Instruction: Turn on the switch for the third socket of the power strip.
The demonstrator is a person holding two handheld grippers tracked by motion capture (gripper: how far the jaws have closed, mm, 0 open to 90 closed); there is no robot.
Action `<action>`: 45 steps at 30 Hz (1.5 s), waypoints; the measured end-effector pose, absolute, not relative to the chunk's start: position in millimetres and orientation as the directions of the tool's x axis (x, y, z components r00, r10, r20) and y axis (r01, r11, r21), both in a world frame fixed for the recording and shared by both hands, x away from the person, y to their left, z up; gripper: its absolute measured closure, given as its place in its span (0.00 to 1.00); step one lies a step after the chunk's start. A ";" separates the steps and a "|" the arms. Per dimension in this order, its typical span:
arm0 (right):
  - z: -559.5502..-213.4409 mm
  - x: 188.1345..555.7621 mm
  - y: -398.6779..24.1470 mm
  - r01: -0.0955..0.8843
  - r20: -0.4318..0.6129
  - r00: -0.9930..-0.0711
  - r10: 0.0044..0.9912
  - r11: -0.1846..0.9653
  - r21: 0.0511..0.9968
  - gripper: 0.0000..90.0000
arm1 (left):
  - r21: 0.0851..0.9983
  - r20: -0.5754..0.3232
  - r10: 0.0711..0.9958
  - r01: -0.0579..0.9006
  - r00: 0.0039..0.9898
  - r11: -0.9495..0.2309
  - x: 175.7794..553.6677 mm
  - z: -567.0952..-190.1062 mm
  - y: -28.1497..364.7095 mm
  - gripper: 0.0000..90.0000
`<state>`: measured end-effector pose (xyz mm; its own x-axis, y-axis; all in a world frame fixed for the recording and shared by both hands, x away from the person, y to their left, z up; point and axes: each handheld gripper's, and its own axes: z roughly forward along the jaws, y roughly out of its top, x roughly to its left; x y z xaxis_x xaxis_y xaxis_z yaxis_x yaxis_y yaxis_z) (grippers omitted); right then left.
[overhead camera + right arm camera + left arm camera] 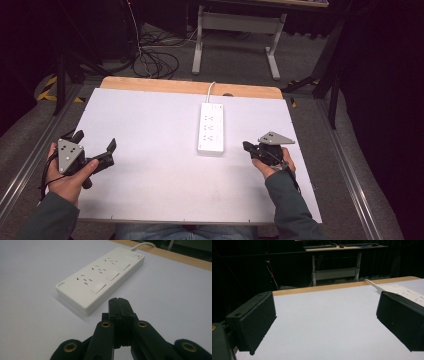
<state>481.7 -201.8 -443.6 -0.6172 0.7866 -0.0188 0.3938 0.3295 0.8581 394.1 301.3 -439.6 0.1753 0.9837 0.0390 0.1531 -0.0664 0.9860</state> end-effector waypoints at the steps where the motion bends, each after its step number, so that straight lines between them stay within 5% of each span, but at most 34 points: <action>1: -443.6 481.7 -201.8 0.394 -0.019 -0.617 0.787 0.329 0.858 1.00 | 0.986 0.039 0.984 0.151 0.176 -0.066 394.3 -439.7 301.1 0.03; 45: -436.6 506.4 -172.0 0.385 -0.079 -0.621 0.780 0.391 0.836 1.00 | 0.984 0.030 0.984 0.167 0.174 -0.060 390.0 -441.2 305.0 0.03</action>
<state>506.4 -172.0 -436.6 -0.6210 0.7798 -0.0790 0.3845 0.3909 0.8362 390.0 305.0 -441.2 0.1736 0.9843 0.0302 0.1669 -0.0597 0.9842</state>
